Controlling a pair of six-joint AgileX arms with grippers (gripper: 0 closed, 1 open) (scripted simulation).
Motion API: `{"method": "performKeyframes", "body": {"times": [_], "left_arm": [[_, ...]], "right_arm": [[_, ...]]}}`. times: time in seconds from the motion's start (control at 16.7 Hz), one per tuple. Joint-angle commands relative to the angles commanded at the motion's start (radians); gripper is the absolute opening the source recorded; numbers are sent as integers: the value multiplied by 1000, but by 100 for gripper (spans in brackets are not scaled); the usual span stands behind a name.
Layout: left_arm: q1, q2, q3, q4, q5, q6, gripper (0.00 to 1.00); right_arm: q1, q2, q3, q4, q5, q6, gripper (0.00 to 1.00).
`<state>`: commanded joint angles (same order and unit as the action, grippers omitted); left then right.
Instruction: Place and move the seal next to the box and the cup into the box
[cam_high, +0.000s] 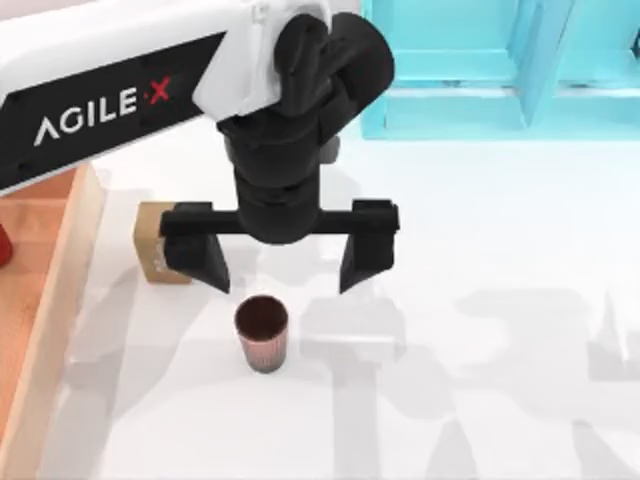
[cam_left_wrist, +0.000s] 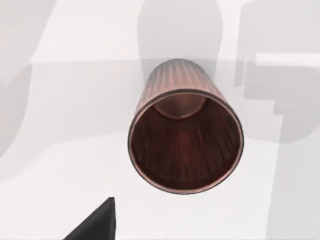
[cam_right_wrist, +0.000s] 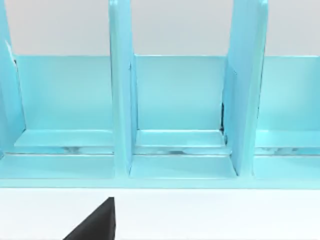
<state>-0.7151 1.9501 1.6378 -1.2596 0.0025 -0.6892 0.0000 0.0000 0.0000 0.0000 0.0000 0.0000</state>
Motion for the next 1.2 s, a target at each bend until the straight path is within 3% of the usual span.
{"method": "performKeyframes", "body": {"times": [0.3, 0.78, 1.08, 1.2], "left_arm": [[3, 7, -10, 14, -1, 2, 100], [2, 61, -205, 267, 0, 3, 100], [2, 67, -229, 296, 0, 3, 100], [2, 67, -229, 296, 0, 3, 85]], "right_arm": [[0, 0, 0, 0, 0, 0, 100], [0, 0, 0, 0, 0, 0, 100], [0, 0, 0, 0, 0, 0, 100], [0, 0, 0, 0, 0, 0, 100]]}}
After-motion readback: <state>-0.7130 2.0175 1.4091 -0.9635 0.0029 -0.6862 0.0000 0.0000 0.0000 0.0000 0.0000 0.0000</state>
